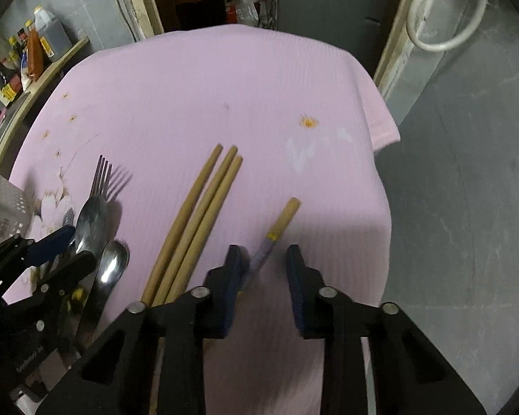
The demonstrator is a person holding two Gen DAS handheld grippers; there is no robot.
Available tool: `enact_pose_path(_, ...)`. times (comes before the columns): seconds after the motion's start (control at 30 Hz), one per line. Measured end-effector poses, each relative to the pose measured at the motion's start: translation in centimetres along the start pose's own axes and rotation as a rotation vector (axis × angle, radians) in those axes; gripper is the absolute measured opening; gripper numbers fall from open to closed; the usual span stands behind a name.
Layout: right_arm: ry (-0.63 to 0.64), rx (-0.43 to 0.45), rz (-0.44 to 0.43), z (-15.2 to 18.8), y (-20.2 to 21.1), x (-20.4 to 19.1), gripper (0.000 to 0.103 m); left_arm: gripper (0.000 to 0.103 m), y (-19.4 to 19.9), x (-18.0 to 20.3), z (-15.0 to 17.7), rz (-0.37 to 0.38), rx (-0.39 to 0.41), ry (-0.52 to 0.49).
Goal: Organize utensils
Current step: 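Move the left tool to the forks while the right tool approaches a lone chopstick, then close the right tool on the chopstick while the left tool grips a silver fork, then lift the fork with the left tool while the right tool lifts the chopstick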
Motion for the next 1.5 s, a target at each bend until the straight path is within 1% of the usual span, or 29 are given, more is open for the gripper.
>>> enact_pose_path(0.03, -0.015, -0.004, -0.014, 0.3, 0.3, 0.1, 0.016, 0.030, 0.0, -0.1, 0.0, 0.015, -0.010, 0.009)
enact_pose_path(0.13, -0.078, -0.015, -0.077, 1.0, 0.9, 0.7, 0.014, 0.023, -0.1, -0.3, 0.0, 0.049, -0.034, 0.032)
enact_pose_path(0.27, -0.178, -0.022, -0.185, 1.2, 1.3, 1.7, 0.012, 0.022, -0.5, -0.9, -0.6, 0.101, -0.059, 0.089)
enact_pose_path(0.33, -0.207, -0.025, -0.212, 1.1, 1.4, 1.8, 0.011, 0.022, -0.8, -1.2, -0.9, 0.128, -0.071, 0.123)
enact_pose_path(0.4, -0.221, -0.029, -0.226, 0.7, 1.6, 1.9, 0.011, 0.022, -1.2, -1.4, -1.5, 0.138, -0.083, 0.131)
enact_pose_path(0.53, -0.187, -0.050, -0.194, -0.4, 1.8, 1.5, 0.011, 0.022, -1.8, -0.8, -2.1, 0.124, -0.114, 0.092)
enact_pose_path(0.57, -0.183, -0.051, -0.188, -0.4, 1.7, 1.5, 0.011, 0.016, -1.8, -0.5, -2.2, 0.116, -0.118, 0.086)
enact_pose_path(0.6, -0.178, -0.049, -0.182, -0.8, 1.8, 1.3, 0.011, 0.009, -2.0, -0.4, -2.2, 0.089, -0.124, 0.073)
enact_pose_path(0.63, -0.179, -0.044, -0.178, -0.9, 2.1, 1.2, 0.011, 0.007, -2.1, -0.2, -2.3, 0.084, -0.131, 0.067)
enact_pose_path(0.73, -0.186, -0.026, -0.168, -1.2, 2.6, 0.6, 0.010, 0.006, -1.8, -0.1, -2.2, 0.082, -0.134, 0.088)
enact_pose_path(0.77, -0.190, -0.024, -0.173, -0.9, 2.5, 0.6, 0.009, 0.006, -1.5, -0.2, -2.1, 0.084, -0.132, 0.095)
enact_pose_path(0.83, -0.229, -0.037, -0.241, -0.9, 2.8, 0.6, 0.008, 0.004, -0.9, -0.5, -1.8, 0.086, -0.129, 0.112)
enact_pose_path(0.9, -0.235, -0.051, -0.259, -0.6, 2.8, 0.6, 0.008, 0.004, -0.2, -1.0, -1.4, 0.074, -0.131, 0.132)
enact_pose_path(0.97, -0.203, -0.078, -0.244, -1.1, 3.1, 0.2, 0.009, 0.004, 0.1, -1.2, -1.0, 0.064, -0.137, 0.135)
enact_pose_path(1.1, -0.137, -0.127, -0.196, -2.0, 3.3, -0.9, 0.011, 0.004, -0.3, -1.2, -1.4, 0.083, -0.162, 0.142)
enact_pose_path(1.17, -0.114, -0.138, -0.181, -2.3, 3.4, -1.3, 0.013, 0.004, -0.6, -1.3, -1.5, 0.091, -0.175, 0.145)
enact_pose_path(1.3, -0.052, -0.137, -0.111, -2.8, 3.9, -2.4, 0.013, 0.004, -0.8, -1.5, -1.7, 0.106, -0.190, 0.152)
enact_pose_path(1.37, -0.048, -0.127, -0.091, -3.0, 4.4, -2.9, 0.010, 0.004, -0.6, -1.5, -1.6, 0.097, -0.192, 0.153)
enact_pose_path(1.4, -0.059, -0.120, -0.099, -3.0, 4.7, -2.8, 0.010, 0.004, -0.3, -1.5, -1.4, 0.094, -0.193, 0.154)
enact_pose_path(1.43, -0.113, -0.107, -0.140, -2.8, 5.0, -2.2, 0.008, 0.003, 0.0, -1.5, -1.2, 0.095, -0.191, 0.155)
enact_pose_path(1.47, -0.158, -0.100, -0.171, -1.8, 5.1, -2.1, 0.007, 0.003, 0.4, -1.3, -1.0, 0.090, -0.183, 0.149)
enact_pose_path(1.5, -0.237, -0.071, -0.229, -1.4, 5.6, -1.6, 0.007, 0.003, 0.9, -1.4, -0.7, 0.081, -0.171, 0.136)
Point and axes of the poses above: each gripper's, at about its wrist camera, not at the fingertips, and y roughly against the way its jaws point, x to its right, z to its underside, the point moved 2 cm from there along -y, roughly the way its jaws point, and after that the axes turned 8 degrees about y, right-handed, at the moved point
